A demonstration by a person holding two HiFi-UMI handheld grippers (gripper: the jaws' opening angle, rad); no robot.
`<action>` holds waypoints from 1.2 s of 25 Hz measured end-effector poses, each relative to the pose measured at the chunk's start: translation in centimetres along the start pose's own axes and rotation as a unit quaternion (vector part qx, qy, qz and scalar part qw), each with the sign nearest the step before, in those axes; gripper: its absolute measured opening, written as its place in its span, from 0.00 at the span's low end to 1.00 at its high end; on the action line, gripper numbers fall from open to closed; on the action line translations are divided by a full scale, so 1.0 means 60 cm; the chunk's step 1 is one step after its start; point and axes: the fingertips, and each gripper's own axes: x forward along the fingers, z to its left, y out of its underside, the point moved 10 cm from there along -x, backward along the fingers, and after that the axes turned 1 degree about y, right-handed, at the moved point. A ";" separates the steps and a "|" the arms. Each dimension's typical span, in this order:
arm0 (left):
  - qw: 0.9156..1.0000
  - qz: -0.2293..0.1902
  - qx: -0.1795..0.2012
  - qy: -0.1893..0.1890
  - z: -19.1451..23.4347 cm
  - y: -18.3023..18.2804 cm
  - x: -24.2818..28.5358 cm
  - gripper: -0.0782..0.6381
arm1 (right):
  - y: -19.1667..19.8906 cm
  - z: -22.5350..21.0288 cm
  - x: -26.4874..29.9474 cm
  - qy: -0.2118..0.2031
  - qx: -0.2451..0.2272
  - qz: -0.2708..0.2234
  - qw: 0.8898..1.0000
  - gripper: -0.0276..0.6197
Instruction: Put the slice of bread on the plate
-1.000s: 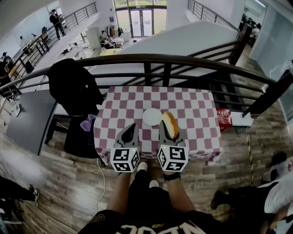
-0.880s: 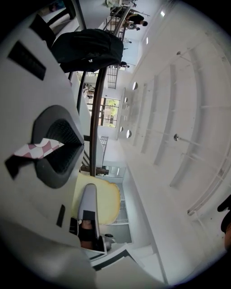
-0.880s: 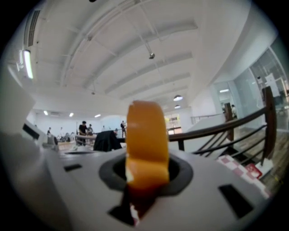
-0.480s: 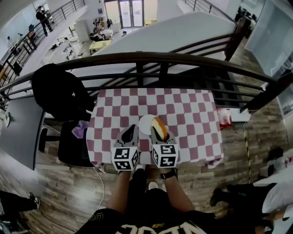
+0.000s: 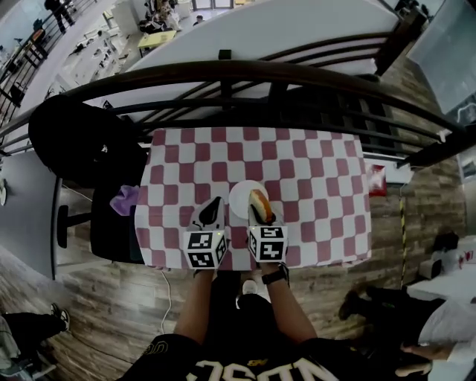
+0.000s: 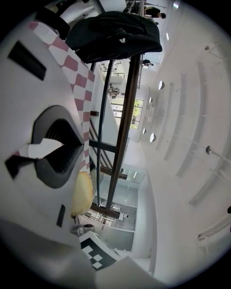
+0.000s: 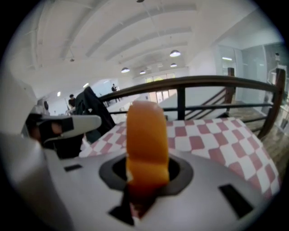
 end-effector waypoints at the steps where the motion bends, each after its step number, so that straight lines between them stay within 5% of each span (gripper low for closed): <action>1: 1.000 0.008 -0.004 0.000 0.006 0.005 0.011 0.13 | 0.005 -0.003 0.014 -0.001 0.004 0.016 1.000 0.20; 13: 0.997 0.071 -0.011 -0.008 0.073 0.059 0.090 0.13 | 0.059 -0.024 0.157 -0.081 0.044 0.164 0.982 0.20; 21: 0.996 0.086 -0.019 -0.013 0.110 0.063 0.110 0.13 | 0.054 -0.021 0.208 -0.107 0.058 0.197 0.973 0.20; 26: 0.995 0.093 -0.022 -0.006 0.114 0.063 0.132 0.13 | 0.047 -0.028 0.237 -0.150 0.123 0.204 0.959 0.20; 30: 0.995 0.100 -0.027 -0.001 0.121 0.071 0.143 0.13 | 0.051 -0.035 0.252 -0.136 0.121 0.218 0.959 0.20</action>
